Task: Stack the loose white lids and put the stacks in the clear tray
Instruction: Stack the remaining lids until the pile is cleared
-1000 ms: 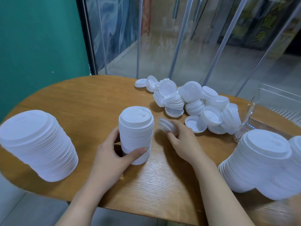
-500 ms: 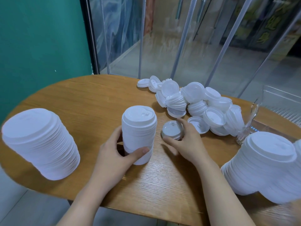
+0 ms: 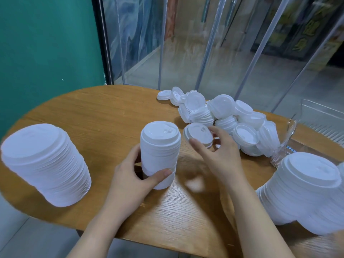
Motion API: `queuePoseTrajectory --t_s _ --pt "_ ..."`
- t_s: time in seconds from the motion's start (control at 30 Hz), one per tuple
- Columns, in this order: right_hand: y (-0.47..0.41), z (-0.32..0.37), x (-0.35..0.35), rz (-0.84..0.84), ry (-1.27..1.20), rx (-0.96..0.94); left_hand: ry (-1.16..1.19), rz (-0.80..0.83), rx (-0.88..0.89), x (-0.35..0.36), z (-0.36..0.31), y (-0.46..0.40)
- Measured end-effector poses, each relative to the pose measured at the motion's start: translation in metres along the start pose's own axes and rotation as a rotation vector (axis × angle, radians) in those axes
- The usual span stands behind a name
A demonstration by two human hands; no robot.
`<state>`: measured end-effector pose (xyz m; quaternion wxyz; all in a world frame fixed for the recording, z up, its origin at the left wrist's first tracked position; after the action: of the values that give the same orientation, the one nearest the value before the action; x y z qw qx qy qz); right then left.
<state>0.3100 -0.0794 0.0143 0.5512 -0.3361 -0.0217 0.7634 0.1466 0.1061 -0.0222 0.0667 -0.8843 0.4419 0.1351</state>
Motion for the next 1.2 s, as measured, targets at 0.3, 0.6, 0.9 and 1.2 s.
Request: queuePoseTrajectory --t_s 0.3,0.6,0.9,1.2 --pt "0.008 0.092 0.009 0.058 -0.255 -0.209 0.043 0.022 0.023 0.01 -0.005 0.001" --pt "0.013 0.091 0.031 0.161 -0.156 -0.183 0.061 0.044 0.02 0.011 -0.005 0.002" --pt "0.019 0.078 0.039 0.244 -0.135 -0.129 0.036 0.043 0.015 0.01 -0.004 0.0" --pt "0.023 0.068 0.039 0.257 -0.194 -0.14 0.042 0.05 0.033 0.011 -0.006 0.001"
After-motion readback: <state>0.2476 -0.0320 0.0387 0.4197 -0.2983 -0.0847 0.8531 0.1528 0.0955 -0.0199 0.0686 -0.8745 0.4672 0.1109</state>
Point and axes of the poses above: each hand's wrist, its own y-axis away from the middle knuckle, its own x-axis out of the palm, z = x × y, the point moved 8 cm from there along -y, towards the middle knuckle, and after that the axes turned 10 degrees about -x, right-handed, at the moved point
